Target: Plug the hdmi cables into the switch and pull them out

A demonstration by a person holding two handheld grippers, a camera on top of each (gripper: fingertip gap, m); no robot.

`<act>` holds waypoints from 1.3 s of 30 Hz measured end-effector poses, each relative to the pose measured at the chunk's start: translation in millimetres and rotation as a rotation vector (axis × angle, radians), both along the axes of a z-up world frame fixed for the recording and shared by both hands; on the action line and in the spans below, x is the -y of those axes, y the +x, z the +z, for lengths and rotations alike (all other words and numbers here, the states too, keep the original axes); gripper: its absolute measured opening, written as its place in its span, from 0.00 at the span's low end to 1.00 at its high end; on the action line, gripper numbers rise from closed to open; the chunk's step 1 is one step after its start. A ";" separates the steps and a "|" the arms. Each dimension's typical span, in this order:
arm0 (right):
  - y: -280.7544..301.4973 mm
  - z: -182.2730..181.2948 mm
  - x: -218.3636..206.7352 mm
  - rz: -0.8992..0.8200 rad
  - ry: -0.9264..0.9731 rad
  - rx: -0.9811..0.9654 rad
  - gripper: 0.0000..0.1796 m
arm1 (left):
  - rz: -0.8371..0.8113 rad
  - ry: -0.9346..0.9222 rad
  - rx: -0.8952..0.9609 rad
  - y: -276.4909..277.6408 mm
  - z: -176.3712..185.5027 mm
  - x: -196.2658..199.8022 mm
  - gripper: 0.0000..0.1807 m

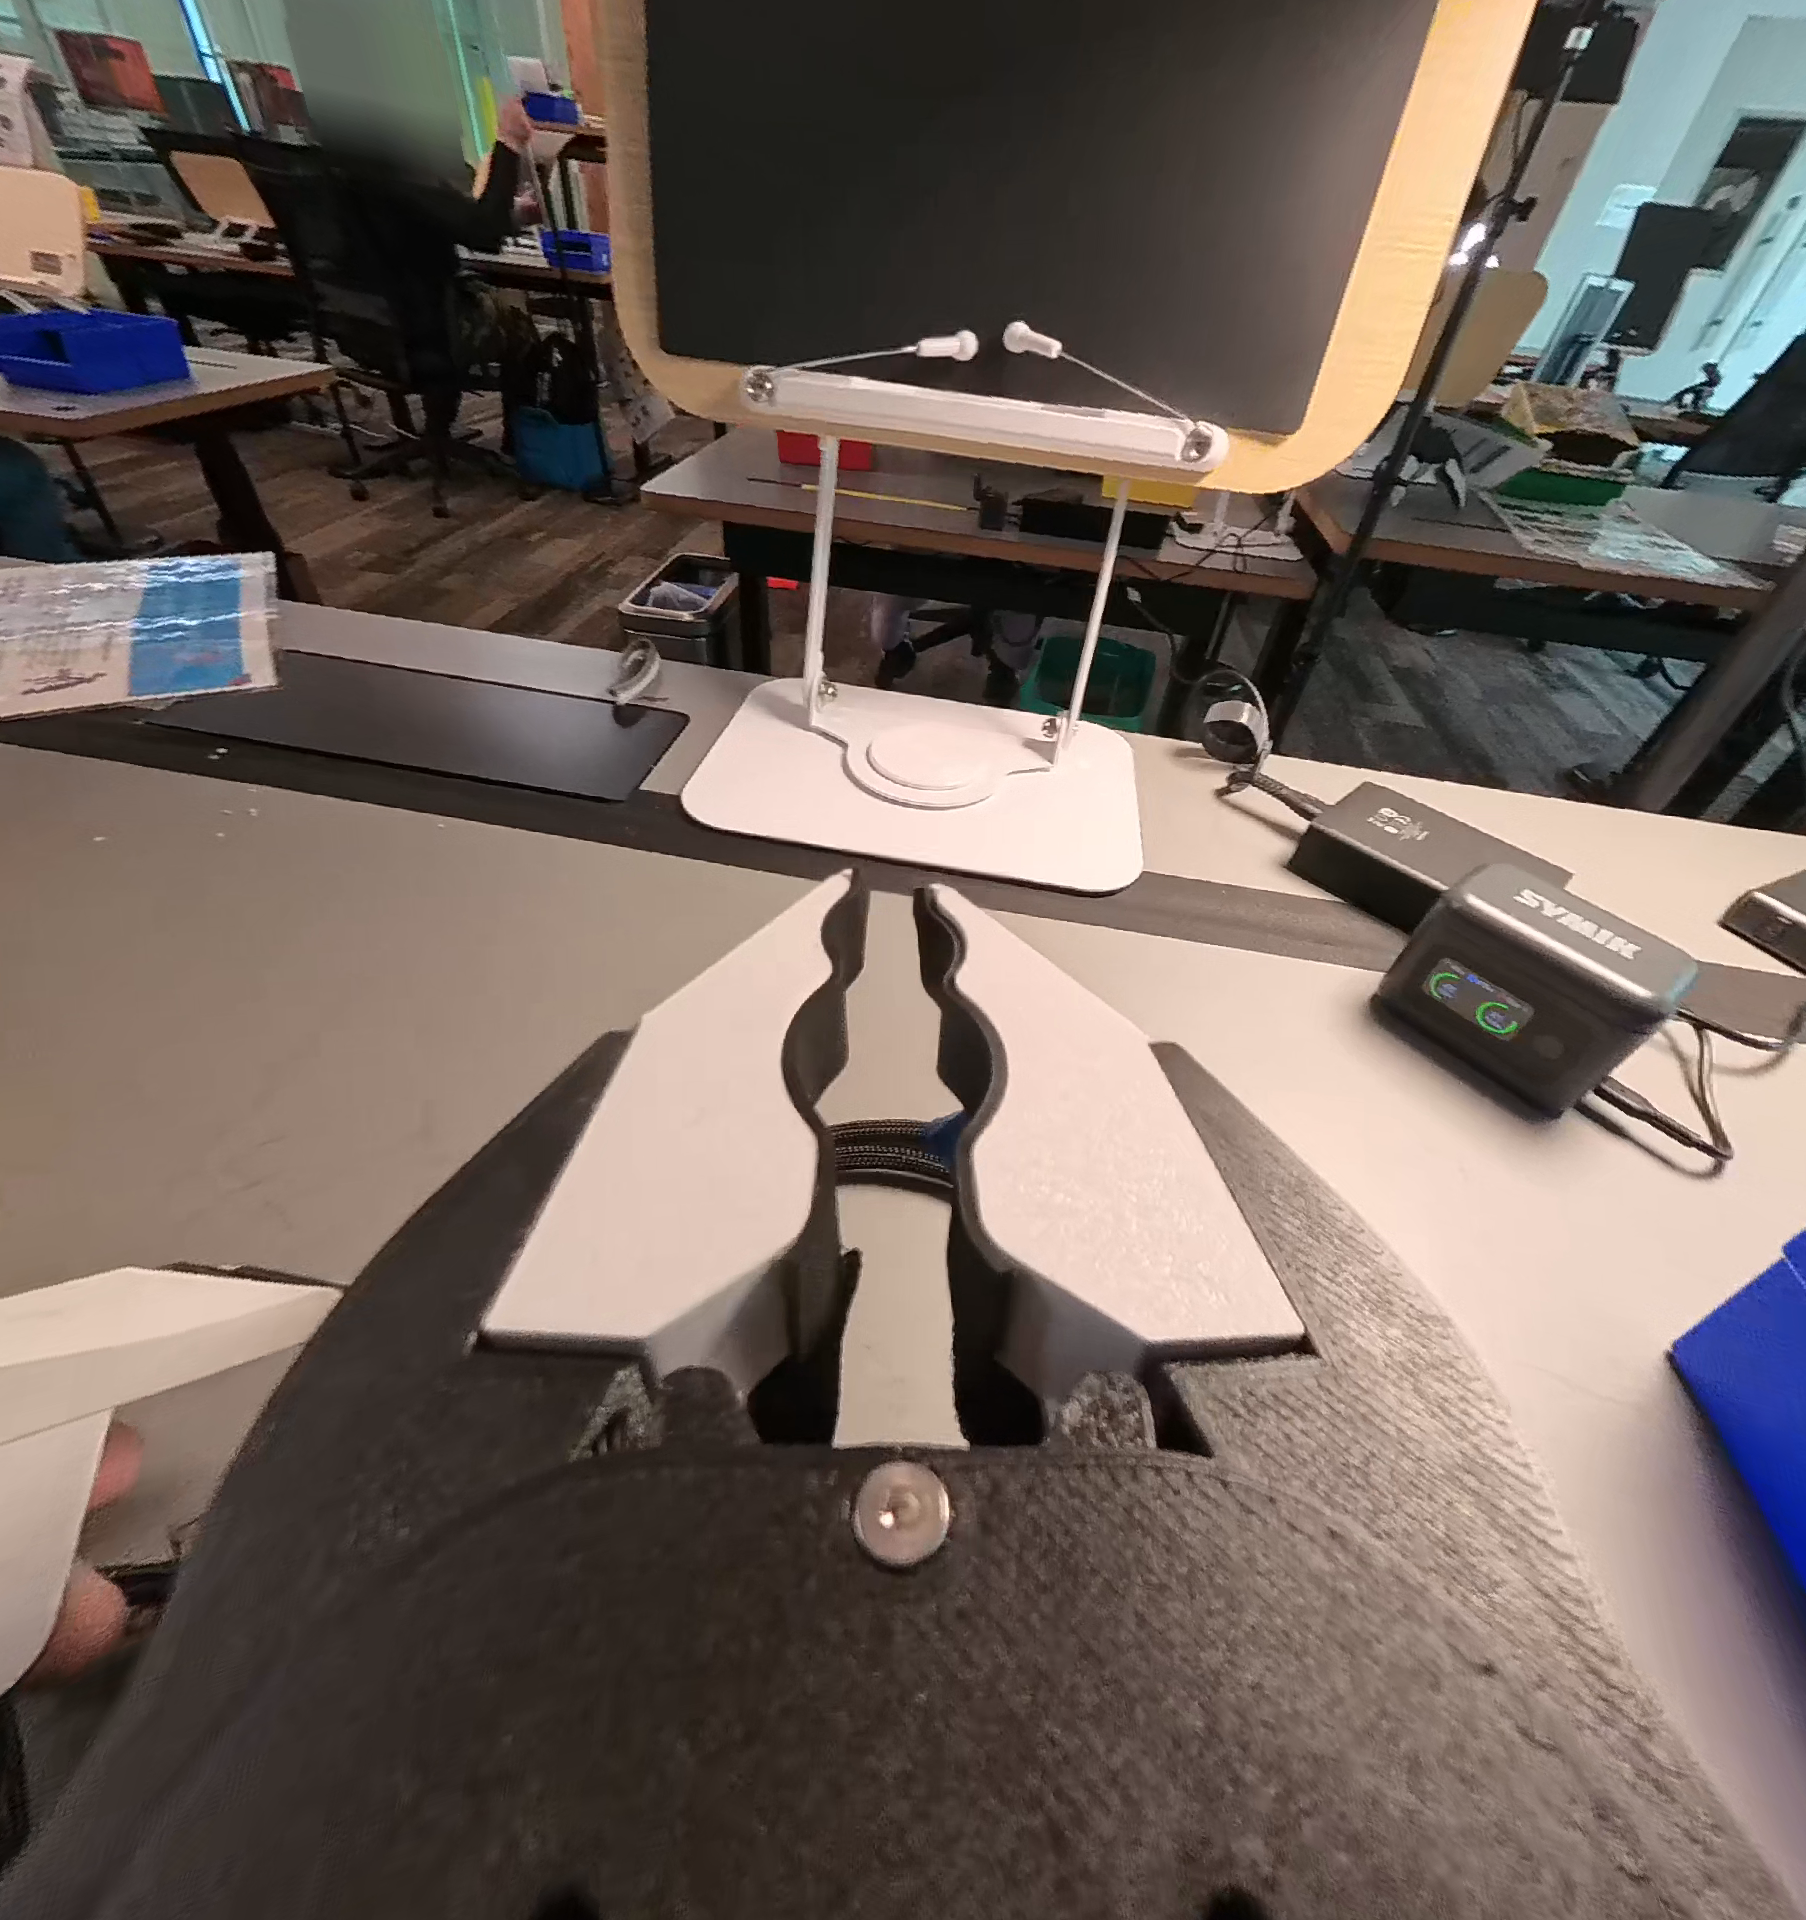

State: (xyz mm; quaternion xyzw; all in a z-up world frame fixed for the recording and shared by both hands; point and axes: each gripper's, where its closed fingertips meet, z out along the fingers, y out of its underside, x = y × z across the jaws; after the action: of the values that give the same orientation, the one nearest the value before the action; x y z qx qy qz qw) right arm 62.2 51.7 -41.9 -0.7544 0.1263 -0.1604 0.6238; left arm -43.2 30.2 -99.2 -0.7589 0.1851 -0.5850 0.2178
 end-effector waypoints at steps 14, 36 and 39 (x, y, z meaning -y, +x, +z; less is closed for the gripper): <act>6.1 1.4 3.1 -0.066 0.018 -0.021 0.08 | -0.004 -0.024 0.017 -0.6 0.5 0.6 0.36; -6.8 -3.5 -3.2 0.024 -0.012 -0.073 0.13 | -0.003 -0.021 0.037 -1.8 4.8 -0.5 0.35; -2.7 -2.9 -3.0 -0.005 -0.013 -0.058 0.05 | -0.019 -0.039 0.079 -1.0 9.5 3.0 0.33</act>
State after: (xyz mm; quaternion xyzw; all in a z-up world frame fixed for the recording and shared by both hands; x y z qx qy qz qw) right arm 59.5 54.7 -44.9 -0.7626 0.1452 -0.1408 0.6144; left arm -44.2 27.2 -89.7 -0.7373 0.1724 -0.6203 0.2046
